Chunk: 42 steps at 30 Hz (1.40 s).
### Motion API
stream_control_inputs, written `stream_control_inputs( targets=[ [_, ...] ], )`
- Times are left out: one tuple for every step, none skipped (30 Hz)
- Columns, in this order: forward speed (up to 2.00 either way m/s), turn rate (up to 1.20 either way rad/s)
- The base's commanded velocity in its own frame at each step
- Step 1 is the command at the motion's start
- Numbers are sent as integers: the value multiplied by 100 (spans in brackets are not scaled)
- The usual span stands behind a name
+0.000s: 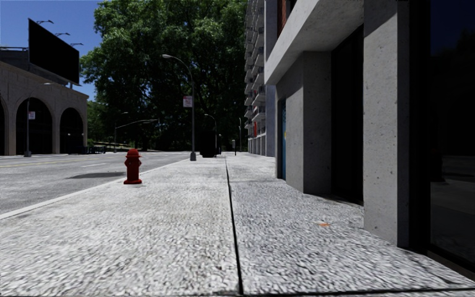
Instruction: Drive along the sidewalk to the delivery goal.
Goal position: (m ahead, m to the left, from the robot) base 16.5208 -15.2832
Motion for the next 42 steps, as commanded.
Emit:
stream_control_inputs(
  targets=[
    [200,0],
    [200,0],
    [200,0],
    [200,0],
    [200,0],
    [200,0],
    [200,0],
    [200,0],
    [200,0],
    [200,0],
    [200,0],
    [200,0],
    [200,0],
    [200,0],
    [200,0],
    [200,0],
    [200,0],
    [200,0],
    [200,0],
    [200,0],
    [200,0],
    [200,0],
    [200,0],
    [200,0],
    [200,0],
    [200,0],
    [200,0],
    [200,0],
    [200,0],
    [200,0],
    [200,0],
    [200,0],
    [200,0],
    [200,0],
    [200,0],
    [200,0],
    [200,0],
    [200,0],
    [200,0],
    [200,0],
    [200,0],
    [200,0]
  ],
)
